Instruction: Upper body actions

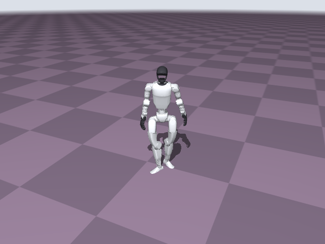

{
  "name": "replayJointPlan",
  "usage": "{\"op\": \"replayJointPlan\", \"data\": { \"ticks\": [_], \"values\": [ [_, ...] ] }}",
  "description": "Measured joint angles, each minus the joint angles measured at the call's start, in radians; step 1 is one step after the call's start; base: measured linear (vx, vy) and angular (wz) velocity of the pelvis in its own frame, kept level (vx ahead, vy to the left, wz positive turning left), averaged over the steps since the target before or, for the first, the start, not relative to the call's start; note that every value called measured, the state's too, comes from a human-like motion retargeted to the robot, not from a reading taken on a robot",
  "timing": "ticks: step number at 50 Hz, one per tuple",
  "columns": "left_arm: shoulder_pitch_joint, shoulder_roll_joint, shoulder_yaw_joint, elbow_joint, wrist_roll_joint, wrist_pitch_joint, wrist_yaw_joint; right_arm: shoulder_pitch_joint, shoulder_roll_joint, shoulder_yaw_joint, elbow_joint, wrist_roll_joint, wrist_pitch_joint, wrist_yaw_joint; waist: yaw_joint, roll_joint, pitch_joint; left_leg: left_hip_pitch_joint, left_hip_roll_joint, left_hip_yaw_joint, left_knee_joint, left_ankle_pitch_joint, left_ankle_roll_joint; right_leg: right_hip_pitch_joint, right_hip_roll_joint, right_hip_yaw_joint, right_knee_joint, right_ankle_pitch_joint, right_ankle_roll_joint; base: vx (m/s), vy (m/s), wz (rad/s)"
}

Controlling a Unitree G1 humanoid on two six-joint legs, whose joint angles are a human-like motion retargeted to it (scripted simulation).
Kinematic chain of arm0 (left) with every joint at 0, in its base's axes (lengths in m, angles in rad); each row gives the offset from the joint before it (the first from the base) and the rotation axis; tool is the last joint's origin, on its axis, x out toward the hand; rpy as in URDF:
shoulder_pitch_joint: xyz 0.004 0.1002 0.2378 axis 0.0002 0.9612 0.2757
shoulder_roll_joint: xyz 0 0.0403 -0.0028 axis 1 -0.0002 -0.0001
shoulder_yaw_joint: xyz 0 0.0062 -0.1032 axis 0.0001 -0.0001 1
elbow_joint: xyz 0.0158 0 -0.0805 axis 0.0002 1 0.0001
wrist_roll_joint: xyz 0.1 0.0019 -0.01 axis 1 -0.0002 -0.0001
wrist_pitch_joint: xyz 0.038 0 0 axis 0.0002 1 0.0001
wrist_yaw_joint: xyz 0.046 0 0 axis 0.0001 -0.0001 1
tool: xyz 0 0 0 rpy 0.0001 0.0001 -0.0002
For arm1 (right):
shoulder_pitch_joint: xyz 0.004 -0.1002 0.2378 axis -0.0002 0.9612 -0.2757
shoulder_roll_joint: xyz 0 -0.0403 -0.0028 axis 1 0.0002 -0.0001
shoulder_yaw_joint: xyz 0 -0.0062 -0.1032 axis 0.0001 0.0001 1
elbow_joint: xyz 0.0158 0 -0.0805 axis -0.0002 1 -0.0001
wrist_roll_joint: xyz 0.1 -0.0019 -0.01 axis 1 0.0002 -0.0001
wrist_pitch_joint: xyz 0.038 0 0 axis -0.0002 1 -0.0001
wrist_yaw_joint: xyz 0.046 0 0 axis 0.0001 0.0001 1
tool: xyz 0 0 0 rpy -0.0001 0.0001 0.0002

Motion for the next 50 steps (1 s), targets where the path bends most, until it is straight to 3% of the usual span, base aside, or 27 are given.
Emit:
{"op": "replayJointPlan", "data": {
  "ticks": [6, 10, 13, 17, 20, 23, 25, 27, 30, 32, 35, 37, 40, 42, 43, 46, 50],
  "values": [
    [-0.024, 0.001, -0.040, -0.001, 0.025, 0.013, -0.003, -0.002, -0.011, -0.063, 0.011, 0.067, -0.002, 0.022, -0.078, 0.010, -0.021, 0.036, 0.012, 0.148, 0.026, -0.036, -0.060, 0.091, 0.017, -0.171, -0.006, 0.001, 0.057, -0.08, -0.03, -2.29],
    [-0.057, 0.000, -0.049, -0.044, 0.036, 0.015, 0.007, 0.017, -0.022, -0.104, 0.046, 0.124, 0.004, -0.006, -0.080, 0.002, -0.056, 0.069, 0.017, 0.275, 0.056, -0.023, -0.132, 0.136, 0.030, -0.348, -0.050, 0.010, 0.102, -0.03, -0.16, -2.59],
    [-0.064, -0.011, -0.036, -0.093, 0.022, 0.006, 0.020, 0.018, -0.028, -0.125, 0.110, 0.168, 0.022, -0.033, -0.051, -0.015, -0.077, 0.088, 0.027, 0.323, 0.097, 0.035, -0.169, 0.108, 0.034, -0.235, -0.040, 0.033, 0.053, 0.06, -0.18, -2.65],
    [-0.071, -0.024, -0.028, -0.132, -0.027, -0.010, 0.024, 0.009, -0.019, -0.156, 0.166, 0.205, 0.046, -0.027, -0.083, -0.027, -0.085, 0.129, 0.040, 0.360, 0.156, 0.152, -0.176, 0.094, 0.018, -0.071, -0.004, 0.046, 0.021, 0.03, -0.33, -1.71],
    [-0.073, -0.046, -0.009, -0.138, -0.042, -0.013, 0.029, 0.023, -0.004, -0.170, 0.168, 0.217, 0.042, 0.000, -0.124, -0.044, -0.104, 0.160, 0.055, 0.385, 0.233, 0.283, -0.135, 0.093, -0.006, 0.059, 0.008, 0.051, 0.013, 0.09, -0.27, -1.36],
    [-0.072, -0.064, -0.008, -0.144, -0.054, -0.025, 0.022, 0.034, 0.012, -0.170, 0.168, 0.219, 0.040, 0.003, -0.142, -0.106, -0.115, 0.125, 0.116, 0.316, 0.482, 0.431, 0.000, 0.106, -0.071, 0.179, 0.019, 0.064, 0.015, 0.17, -0.33, -1.46],
    [-0.074, -0.069, -0.028, -0.155, -0.057, -0.033, 0.008, 0.037, 0.018, -0.173, 0.168, 0.213, 0.046, 0.003, -0.136, -0.126, -0.112, 0.028, 0.177, 0.161, 0.707, 0.497, 0.103, 0.115, -0.088, 0.231, 0.025, 0.065, 0.014, 0.20, -0.33, -1.57],
    [-0.083, -0.078, -0.051, -0.160, -0.051, -0.038, 0.000, 0.032, 0.020, -0.167, 0.167, 0.204, 0.054, 0.010, -0.115, -0.119, -0.103, -0.069, 0.156, -0.014, 0.813, 0.483, 0.007, 0.112, -0.077, 0.274, 0.024, 0.074, 0.004, 0.12, -0.26, -1.90],
    [-0.104, -0.100, -0.062, -0.163, -0.039, -0.045, 0.013, 0.010, 0.028, -0.137, 0.144, 0.192, 0.053, 0.013, -0.062, -0.124, -0.062, -0.194, -0.010, -0.294, 0.818, 0.434, -0.172, 0.110, -0.075, 0.371, 0.025, 0.096, -0.006, -0.03, -0.08, -2.39],
    [-0.117, -0.107, -0.073, -0.168, -0.042, -0.056, 0.014, -0.008, 0.035, -0.109, 0.112, 0.176, 0.046, 0.016, -0.048, -0.122, -0.037, -0.237, -0.024, -0.348, 0.771, 0.394, -0.133, 0.109, -0.075, 0.421, 0.028, 0.107, -0.008, 0.03, -0.10, -2.11],
    [-0.121, -0.110, -0.089, -0.180, -0.029, -0.064, 0.005, -0.018, 0.043, -0.074, 0.060, 0.137, 0.039, 0.029, -0.040, -0.112, -0.019, -0.258, 0.039, -0.311, 0.645, 0.326, -0.036, 0.108, -0.067, 0.477, 0.031, 0.119, -0.007, 0.12, -0.04, -1.67],
    [-0.118, -0.115, -0.100, -0.178, -0.009, -0.068, 0.013, -0.016, 0.052, -0.053, 0.013, 0.093, 0.029, 0.037, -0.027, -0.091, -0.011, -0.252, 0.044, -0.315, 0.451, 0.258, 0.019, 0.110, -0.048, 0.523, 0.028, 0.131, -0.005, 0.18, 0.04, -1.94],
    [-0.109, -0.124, -0.112, -0.156, -0.003, -0.071, 0.025, -0.005, 0.062, -0.030, -0.034, 0.058, 0.015, 0.036, -0.005, -0.051, 0.006, -0.229, 0.007, -0.442, 0.211, 0.204, -0.006, 0.134, -0.008, 0.576, 0.019, 0.146, 0.004, 0.26, 0.06, -1.77],
    [-0.104, -0.129, -0.117, -0.137, -0.006, -0.071, 0.022, -0.002, 0.064, -0.018, -0.039, 0.053, 0.010, 0.034, -0.011, -0.042, 0.016, -0.203, 0.005, -0.434, 0.130, 0.232, -0.017, 0.156, -0.005, 0.602, 0.011, 0.157, 0.018, 0.32, 0.12, -1.20],
    [-0.098, -0.133, -0.119, -0.129, -0.006, -0.070, 0.021, 0.001, 0.063, -0.014, -0.037, 0.051, 0.010, 0.034, -0.016, -0.045, 0.015, -0.186, -0.008, -0.420, 0.108, 0.251, 0.017, 0.166, -0.015, 0.614, 0.008, 0.162, 0.026, 0.35, 0.19, -0.86],
    [-0.075, -0.153, -0.091, -0.091, 0.008, -0.061, 0.015, 0.005, 0.055, -0.009, -0.007, 0.037, 0.024, 0.035, -0.076, -0.001, -0.027, -0.122, 0.040, -0.268, 0.117, 0.196, -0.032, 0.163, -0.012, 0.640, 0.020, 0.164, 0.057, 0.41, 0.27, -0.82],
    [-0.076, -0.169, -0.056, -0.061, -0.010, -0.057, 0.027, -0.011, 0.057, -0.011, 0.046, 0.106, 0.028, 0.002, -0.059, 0.025, -0.024, -0.114, 0.026, -0.294, 0.138, 0.155, -0.034, 0.144, -0.001, 0.728, 0.060, 0.159, 0.076, 0.21, 0.22, -1.51]
  ]
}}
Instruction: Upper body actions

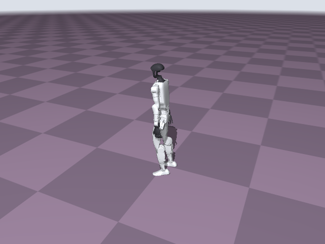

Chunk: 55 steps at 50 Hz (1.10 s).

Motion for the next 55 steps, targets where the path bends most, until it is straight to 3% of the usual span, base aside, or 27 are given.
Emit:
{"op": "replayJointPlan", "data": {
  "ticks": [7, 13, 17, 25, 28, 32, 35, 36, 40, 42, 46, 50, 55],
  "values": [
    [0.019, 0.032, -0.006, -0.025, 0.055, 0.021, -0.018, 0.035, 0.000, -0.031, 0.050, 0.067, 0.016, 0.016, 0.018, 0.023, -0.038, 0.056, -0.022, 0.063, -0.049, -0.037, 0.002, -0.005, 0.017, 0.048, 0.036, -0.007, 0.017, 0.22, 0.17, -0.54],
    [-0.011, 0.044, -0.015, -0.062, 0.064, 0.026, -0.040, 0.059, -0.004, -0.037, 0.067, 0.066, 0.011, 0.010, -0.008, 0.034, -0.057, 0.018, -0.030, -0.039, -0.030, -0.038, -0.006, 0.000, 0.024, -0.003, 0.071, -0.057, -0.004, 0.12, 0.03, 0.92],
    [-0.028, 0.035, -0.033, -0.093, 0.067, 0.013, -0.043, 0.075, -0.004, -0.053, 0.078, 0.051, 0.017, 0.010, -0.010, 0.028, -0.066, -0.018, -0.041, -0.137, -0.010, -0.018, -0.017, -0.006, 0.036, 0.036, 0.083, -0.069, -0.006, 0.08, -0.06, 1.72],
    [-0.052, 0.029, -0.087, -0.094, 0.078, -0.008, -0.061, 0.064, -0.009, -0.084, 0.049, 0.035, 0.008, 0.010, -0.106, 0.038, -0.061, -0.142, -0.092, -0.429, 0.027, 0.069, -0.030, -0.085, 0.088, 0.292, 0.123, -0.007, 0.049, -0.05, -0.14, 2.80],
    [-0.066, 0.040, -0.111, -0.088, 0.091, -0.014, -0.043, 0.049, -0.023, -0.099, 0.030, 0.031, 0.004, 0.009, -0.124, 0.055, -0.028, -0.182, -0.112, -0.531, 0.023, 0.123, -0.042, -0.080, 0.095, 0.236, 0.125, -0.029, 0.038, -0.20, -0.15, 3.08],
    [-0.079, 0.053, -0.123, -0.094, 0.095, -0.020, -0.018, 0.036, -0.048, -0.105, 0.002, 0.038, -0.001, 0.003, -0.014, 0.031, 0.024, -0.214, -0.148, -0.553, -0.024, 0.195, -0.048, -0.043, 0.052, 0.001, 0.074, -0.055, -0.017, -0.27, -0.09, 1.91],
    [-0.074, 0.051, -0.139, -0.091, 0.089, -0.021, -0.013, 0.048, -0.076, -0.114, -0.013, 0.017, -0.006, 0.003, 0.097, -0.006, 0.029, -0.243, -0.159, -0.439, -0.071, 0.133, 0.066, -0.047, -0.009, -0.104, 0.057, -0.054, -0.011, -0.17, -0.05, 1.99],
    [-0.067, 0.050, -0.143, -0.085, 0.081, -0.021, -0.009, 0.056, -0.084, -0.115, -0.018, 0.001, -0.004, 0.002, 0.112, -0.012, 0.025, -0.251, -0.135, -0.321, -0.082, 0.093, 0.081, -0.046, -0.020, -0.138, 0.052, -0.057, -0.010, -0.07, -0.03, 2.68],
    [-0.052, 0.050, -0.146, -0.064, 0.044, -0.020, -0.004, 0.076, -0.100, -0.117, -0.033, -0.058, 0.012, -0.036, 0.091, -0.014, 0.006, -0.254, -0.050, 0.132, -0.091, -0.049, 0.066, -0.034, -0.058, -0.331, 0.029, -0.070, 0.010, -0.12, -0.03, 3.32],
    [-0.047, 0.051, -0.135, -0.054, 0.036, -0.019, -0.001, 0.082, -0.103, -0.123, -0.029, -0.067, 0.009, -0.064, 0.032, 0.008, -0.008, -0.210, -0.005, 0.409, -0.084, -0.098, 0.025, -0.016, -0.066, -0.496, 0.015, -0.080, 0.030, -0.17, 0.05, 4.38],
    [-0.028, 0.048, -0.110, -0.038, 0.041, -0.017, 0.015, 0.101, -0.099, -0.131, 0.003, -0.041, 0.004, -0.036, -0.009, 0.013, -0.042, -0.154, 0.043, 0.553, -0.035, -0.103, 0.006, 0.026, -0.068, -0.700, -0.016, -0.093, 0.066, 0.00, 0.05, 3.36],
    [-0.012, 0.053, -0.093, -0.018, 0.041, -0.014, 0.018, 0.123, -0.074, -0.146, 0.037, -0.004, 0.012, -0.021, 0.008, -0.029, -0.080, -0.100, 0.075, 0.602, 0.018, -0.082, 0.019, 0.059, -0.089, -0.832, -0.037, -0.094, 0.109, 0.15, 0.05, 2.78],
    [-0.002, 0.046, -0.049, 0.002, 0.035, -0.007, 0.037, 0.138, -0.047, -0.150, 0.046, 0.003, -0.003, -0.002, 0.002, -0.070, -0.125, -0.028, 0.040, 0.645, 0.033, -0.058, -0.006, 0.094, -0.092, -1.029, -0.060, -0.084, 0.164, 0.18, 0.03, 2.84]
  ]
}}
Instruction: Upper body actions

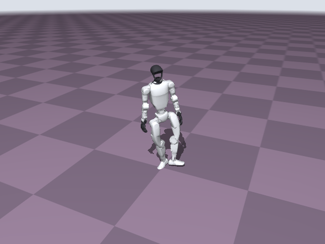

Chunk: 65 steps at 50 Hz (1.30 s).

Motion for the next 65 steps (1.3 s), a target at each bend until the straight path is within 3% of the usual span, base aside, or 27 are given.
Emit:
{"op": "replayJointPlan", "data": {
  "ticks": [4, 7, 10, 13, 14, 15, 17, 20, 23, 28, 31, 33, 35, 39, 50, 53, 57, 59, 60, 63, 65],
  "values": [
    [0.041, -0.032, 0.047, 0.002, -0.032, -0.008, 0.001, 0.005, -0.002, -0.005, -0.031, -0.054, -0.012, 0.003, 0.093, 0.004, -0.013, 0.032, -0.050, -0.087, -0.081, -0.005, -0.055, 0.006, 0.029, -0.058, 0.011, 0.011, 0.025, 0.25, 0.06, 1.23],
    [0.085, -0.062, 0.091, 0.013, -0.071, -0.017, -0.004, -0.003, -0.019, 0.004, -0.049, -0.097, -0.006, -0.014, 0.134, 0.017, -0.024, 0.011, -0.107, -0.216, -0.143, -0.041, 0.002, 0.013, 0.036, -0.089, 0.029, 0.024, 0.039, 0.35, 0.22, 0.34],
    [0.112, -0.075, 0.152, 0.050, -0.119, -0.006, -0.006, -0.031, -0.025, 0.026, -0.076, -0.092, 0.002, -0.045, 0.132, 0.056, -0.025, -0.019, -0.098, -0.278, -0.148, -0.055, 0.020, 0.024, 0.039, -0.106, 0.076, 0.058, 0.029, 0.23, 0.15, 0.42],
    [0.105, -0.067, 0.169, 0.058, -0.119, 0.011, 0.002, -0.059, -0.013, 0.013, -0.106, -0.020, -0.066, -0.041, 0.077, 0.125, 0.018, -0.006, -0.043, -0.338, -0.140, -0.068, 0.022, 0.045, 0.032, -0.084, 0.208, 0.145, -0.026, 0.22, 0.15, 1.21],
    [0.096, -0.060, 0.167, 0.059, -0.110, 0.018, -0.005, -0.064, -0.011, 0.009, -0.123, 0.002, -0.077, -0.022, 0.062, 0.162, 0.032, -0.002, -0.008, -0.348, -0.135, -0.071, 0.020, 0.035, 0.014, -0.063, 0.309, 0.167, -0.071, 0.22, 0.10, 1.47],
    [0.086, -0.052, 0.165, 0.061, -0.097, 0.028, -0.014, -0.068, -0.008, 0.005, -0.144, 0.025, -0.081, 0.002, 0.049, 0.203, 0.045, 0.000, 0.031, -0.371, -0.129, -0.075, 0.019, 0.018, -0.012, -0.032, 0.436, 0.186, -0.126, 0.31, 0.10, 1.12],
    [0.070, -0.040, 0.154, 0.053, -0.071, 0.040, -0.031, -0.063, -0.006, 0.008, -0.172, 0.067, -0.077, 0.008, 0.059, 0.211, 0.068, 0.010, 0.042, -0.389, -0.120, -0.081, 0.021, -0.061, -0.109, 0.115, 0.677, 0.161, -0.193, 0.40, 0.12, 0.67],
    [0.044, -0.016, 0.118, 0.025, -0.044, 0.045, -0.079, -0.062, 0.002, 0.015, -0.175, 0.105, -0.095, -0.005, 0.070, 0.182, 0.114, 0.033, 0.018, -0.420, -0.116, -0.078, 0.033, -0.192, -0.139, 0.396, 0.838, 0.106, -0.143, 0.24, 0.02, 0.89],
    [0.023, -0.004, 0.100, -0.004, -0.028, 0.051, -0.120, -0.060, 0.006, 0.036, -0.159, 0.087, -0.091, -0.009, 0.058, 0.170, 0.118, 0.017, 0.015, -0.459, -0.111, -0.069, 0.039, -0.290, -0.041, 0.620, 0.797, 0.082, -0.076, 0.18, -0.05, 1.18],
    [0.007, -0.009, 0.075, -0.050, -0.050, 0.020, -0.098, -0.036, 0.011, 0.063, -0.129, 0.041, -0.099, -0.035, 0.017, 0.140, 0.116, -0.007, -0.007, -0.557, -0.102, -0.054, 0.045, -0.341, 0.064, 0.866, 0.509, 0.034, -0.009, 0.17, -0.14, 1.42],
    [-0.001, -0.011, 0.060, -0.058, -0.054, 0.012, -0.091, -0.021, 0.015, 0.056, -0.091, 0.048, -0.100, -0.035, 0.000, 0.088, 0.137, 0.029, -0.065, -0.611, -0.114, -0.044, 0.052, -0.312, 0.065, 1.004, 0.292, 0.038, -0.002, 0.23, -0.17, 1.54],
    [-0.002, -0.012, 0.052, -0.051, -0.051, 0.012, -0.095, -0.005, 0.017, 0.048, -0.062, 0.057, -0.098, -0.030, -0.004, 0.052, 0.146, 0.064, -0.106, -0.641, -0.124, -0.037, 0.053, -0.270, 0.027, 0.971, 0.167, 0.120, -0.028, 0.25, -0.15, 1.33],
    [-0.010, -0.005, 0.052, -0.028, -0.038, 0.016, -0.104, 0.003, 0.019, 0.039, -0.025, 0.057, -0.094, -0.015, 0.023, 0.023, 0.137, 0.092, -0.129, -0.641, -0.145, -0.027, 0.048, -0.234, -0.001, 0.954, 0.172, 0.102, 0.016, 0.26, -0.12, 0.91],
    [0.004, -0.017, 0.051, 0.017, -0.025, 0.022, -0.072, 0.019, 0.018, 0.013, 0.001, 0.013, -0.075, 0.016, 0.100, 0.011, 0.109, 0.096, -0.129, -0.670, -0.140, -0.021, 0.029, -0.185, -0.038, 0.798, 0.113, 0.120, 0.017, 0.18, -0.13, 0.44],
    [0.089, 0.007, 0.104, 0.069, -0.014, 0.044, -0.075, -0.024, 0.014, 0.036, -0.103, -0.034, -0.104, 0.002, 0.050, 0.029, 0.086, 0.072, -0.078, -0.720, -0.063, -0.019, -0.048, -0.132, 0.015, 0.762, 0.066, 0.101, -0.018, 0.06, -0.13, 0.30],
    [0.088, 0.009, 0.109, 0.052, -0.020, 0.050, -0.085, -0.032, 0.016, 0.030, -0.120, -0.007, -0.113, 0.007, 0.057, 0.027, 0.098, 0.050, -0.068, -0.702, -0.017, 0.012, -0.097, -0.127, 0.021, 0.769, 0.056, 0.102, -0.027, -0.05, -0.14, 0.15],
    [0.063, 0.009, 0.099, 0.004, -0.026, 0.045, -0.086, -0.040, 0.015, 0.012, -0.122, 0.006, -0.103, 0.019, 0.015, 0.023, 0.107, -0.046, -0.050, -0.736, 0.114, 0.146, -0.229, -0.124, -0.003, 0.711, 0.035, 0.102, -0.027, -0.17, -0.11, 1.03],
    [0.042, 0.005, 0.080, -0.023, -0.030, 0.038, -0.083, -0.037, 0.007, 0.000, -0.121, 0.005, -0.092, 0.027, 0.000, 0.019, 0.109, -0.114, -0.092, -0.782, 0.171, 0.213, -0.273, -0.129, -0.044, 0.670, 0.028, 0.112, -0.010, -0.17, 0.23, 1.36],
    [0.029, 0.001, 0.069, -0.037, -0.031, 0.034, -0.083, -0.036, -0.002, -0.005, -0.119, 0.002, -0.088, 0.030, -0.006, 0.018, 0.110, -0.144, -0.135, -0.794, 0.191, 0.234, -0.273, -0.134, -0.081, 0.650, 0.027, 0.124, 0.009, -0.09, 0.43, 1.06],
    [0.021, -0.011, 0.051, -0.062, -0.025, 0.021, -0.082, -0.023, -0.015, -0.004, -0.096, -0.011, -0.083, 0.002, 0.020, 0.010, 0.113, -0.159, -0.139, -0.827, 0.213, 0.217, -0.273, -0.129, -0.098, 0.642, 0.021, 0.127, 0.006, 0.04, 0.05, 0.11],
    [0.038, -0.021, 0.052, -0.074, -0.014, 0.007, -0.066, -0.009, -0.012, 0.000, -0.069, -0.010, -0.082, -0.081, 0.060, 0.012, 0.114, -0.126, -0.043, -0.822, 0.196, 0.167, -0.230, -0.116, -0.044, 0.660, 0.018, 0.109, -0.031, 0.11, -0.34, -0.85]
  ]
}}
